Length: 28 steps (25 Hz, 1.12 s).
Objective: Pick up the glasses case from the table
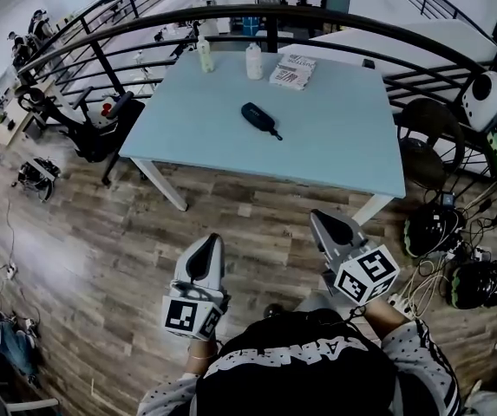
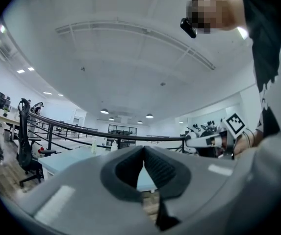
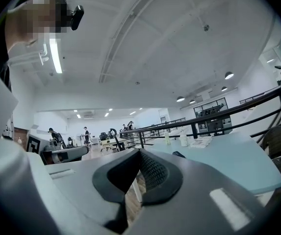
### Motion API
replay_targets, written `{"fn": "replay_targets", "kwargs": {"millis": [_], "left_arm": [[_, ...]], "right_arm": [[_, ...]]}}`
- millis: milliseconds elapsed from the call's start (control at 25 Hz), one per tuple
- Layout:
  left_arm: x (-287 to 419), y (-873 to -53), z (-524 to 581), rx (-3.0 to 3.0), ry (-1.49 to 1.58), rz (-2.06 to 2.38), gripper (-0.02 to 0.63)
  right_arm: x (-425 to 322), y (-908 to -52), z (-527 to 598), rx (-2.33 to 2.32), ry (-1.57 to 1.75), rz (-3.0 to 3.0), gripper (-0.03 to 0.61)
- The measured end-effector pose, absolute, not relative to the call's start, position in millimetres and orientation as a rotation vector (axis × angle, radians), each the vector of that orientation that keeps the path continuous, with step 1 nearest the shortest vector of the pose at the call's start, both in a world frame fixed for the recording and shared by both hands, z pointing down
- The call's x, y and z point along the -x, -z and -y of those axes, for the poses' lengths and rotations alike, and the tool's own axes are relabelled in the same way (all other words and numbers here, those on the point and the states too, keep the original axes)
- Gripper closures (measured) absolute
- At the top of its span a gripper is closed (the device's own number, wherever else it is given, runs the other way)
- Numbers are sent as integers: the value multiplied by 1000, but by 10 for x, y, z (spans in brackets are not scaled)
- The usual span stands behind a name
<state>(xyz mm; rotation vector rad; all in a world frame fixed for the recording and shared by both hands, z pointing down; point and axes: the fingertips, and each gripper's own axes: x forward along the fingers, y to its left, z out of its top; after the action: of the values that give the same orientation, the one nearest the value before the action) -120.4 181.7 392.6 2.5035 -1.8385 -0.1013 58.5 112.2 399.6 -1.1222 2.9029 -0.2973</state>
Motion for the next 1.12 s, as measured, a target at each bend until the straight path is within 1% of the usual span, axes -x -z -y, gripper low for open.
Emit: {"fn": "replay_targets", "kwargs": {"millis": [280, 520, 880, 1120], "left_arm": [[1521, -3984, -1807, -2420, 87, 1931, 614], [1590, -3969, -1608, -2425, 76, 1943, 614], [1994, -3875, -1125, -2355, 25, 2080, 614], [2110, -3868, -611, -2342, -2, 2107, 614]], "right_arm": [[-430, -4006, -941, 1099, 311, -2924, 572], [-291, -4000, -673, 1063, 305, -2941, 572], [33, -4041, 105, 994, 311, -2934, 572], [164, -4102, 648, 991, 330, -2929, 572]]}}
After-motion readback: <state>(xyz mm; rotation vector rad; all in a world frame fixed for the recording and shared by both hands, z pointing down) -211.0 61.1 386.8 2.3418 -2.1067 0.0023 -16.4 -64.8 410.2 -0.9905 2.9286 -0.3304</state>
